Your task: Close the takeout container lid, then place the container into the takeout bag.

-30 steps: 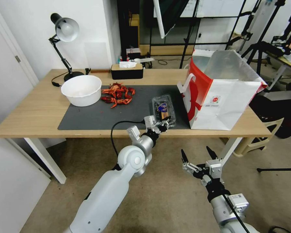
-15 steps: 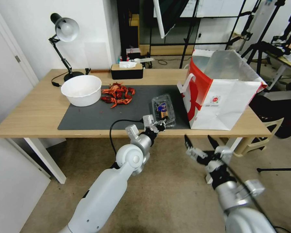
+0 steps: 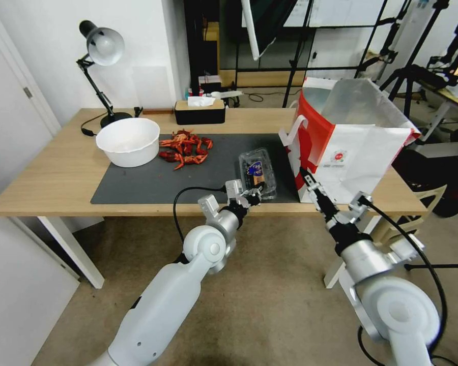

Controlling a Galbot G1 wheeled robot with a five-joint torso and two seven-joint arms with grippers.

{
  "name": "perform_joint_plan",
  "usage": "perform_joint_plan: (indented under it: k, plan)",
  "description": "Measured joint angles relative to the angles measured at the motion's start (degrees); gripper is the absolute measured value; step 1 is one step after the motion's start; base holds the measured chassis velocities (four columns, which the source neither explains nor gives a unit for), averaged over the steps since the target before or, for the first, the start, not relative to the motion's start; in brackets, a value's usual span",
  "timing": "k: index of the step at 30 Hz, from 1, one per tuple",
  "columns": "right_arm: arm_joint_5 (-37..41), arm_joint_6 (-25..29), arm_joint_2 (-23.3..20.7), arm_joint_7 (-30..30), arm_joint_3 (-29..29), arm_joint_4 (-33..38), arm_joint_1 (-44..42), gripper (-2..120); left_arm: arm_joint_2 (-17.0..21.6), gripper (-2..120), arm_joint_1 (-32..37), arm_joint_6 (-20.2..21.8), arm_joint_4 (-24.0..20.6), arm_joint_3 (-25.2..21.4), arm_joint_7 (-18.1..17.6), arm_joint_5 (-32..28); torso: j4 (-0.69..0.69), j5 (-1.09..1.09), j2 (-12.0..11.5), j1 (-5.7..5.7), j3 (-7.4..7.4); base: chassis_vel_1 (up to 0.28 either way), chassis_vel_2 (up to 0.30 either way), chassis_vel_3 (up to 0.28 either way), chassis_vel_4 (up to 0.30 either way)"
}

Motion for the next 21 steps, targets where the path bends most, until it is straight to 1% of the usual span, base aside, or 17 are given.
perform_joint_plan:
  k: [4,10,11,13,21]
  plan:
    - [-0.01,-0.58,-0.11,1.49,-1.17,-1.49,2.26,100,0.03,0,-0.91,-0.11,1.03,1.06,0.02,-0.3,0.01,0.0,0.01,0.0,0.0,0.0,0.0,0.0,0.0]
    - [-0.76,-0.73,-0.44,1.93,-0.51,-1.66,2.71,100,-0.55,0,-3.16,-0.17,2.75,2.97,0.11,-1.18,-0.01,0.0,0.01,0.0,0.0,0.0,0.0,0.0,0.0]
    - [-0.95,-0.78,-0.85,2.18,-0.1,-1.61,3.09,100,-0.87,0,-3.83,-0.19,3.33,3.68,0.17,-1.42,-0.04,-0.01,0.01,0.0,0.0,0.0,0.0,0.0,0.0]
    - [-0.91,-1.01,-2.11,2.8,-0.12,-1.99,4.53,100,-1.17,0,-4.06,-0.2,3.68,4.06,0.16,-1.48,0.0,0.0,0.01,0.0,-0.01,0.0,0.0,0.0,0.0]
    - [-0.85,-1.58,-4.67,3.4,-0.79,-4.02,6.9,100,-1.06,0,-3.85,-0.32,3.75,4.02,0.02,-1.47,0.0,0.0,0.01,0.0,0.0,0.0,0.0,0.0,0.0]
